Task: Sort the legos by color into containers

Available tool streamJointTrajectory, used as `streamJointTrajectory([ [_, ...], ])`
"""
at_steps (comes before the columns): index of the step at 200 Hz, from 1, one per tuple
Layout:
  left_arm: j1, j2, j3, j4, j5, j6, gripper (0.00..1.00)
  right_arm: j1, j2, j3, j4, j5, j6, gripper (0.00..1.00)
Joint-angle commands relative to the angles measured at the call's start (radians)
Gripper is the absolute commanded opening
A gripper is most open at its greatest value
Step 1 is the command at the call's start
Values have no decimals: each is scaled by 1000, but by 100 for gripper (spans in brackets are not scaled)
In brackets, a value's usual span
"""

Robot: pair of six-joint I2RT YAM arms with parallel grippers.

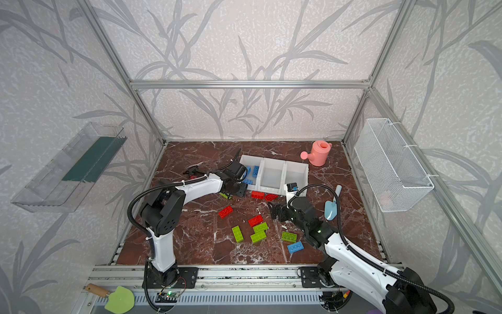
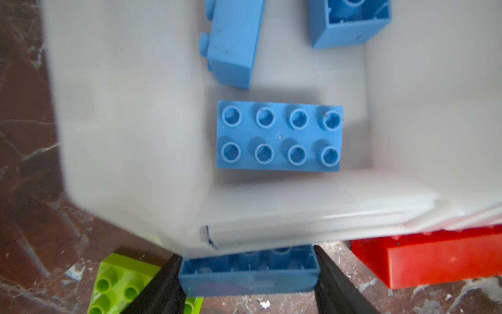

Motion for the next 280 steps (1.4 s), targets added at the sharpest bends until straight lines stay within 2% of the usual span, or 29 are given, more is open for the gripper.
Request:
streamJointTrajectory([
  [1,-1,16,29,3,-15,14,58,-3,1,-8,23,16,-9,94],
  [52,0,-33,12,-25,-13,2,56,-4,7,-5,24,8,-6,94],
  [113,-7,-245,-86,-40,37,-63,56,-4,30,-16,54,0,7,94],
  [164,-9,-349,34,-192,60,-9,56,-3,36,-18,62,-3,11,94],
  [206,-8,-274,201,-261,70,36,56,-4,32,-20,63,-3,14,94],
  [246,-8,-124,364,-288,107,53,56,-4,26,-19,55,3,9,94],
  [280,-6,5,480,-304,90,70,56,-4,12,-21,48,9,6,94],
])
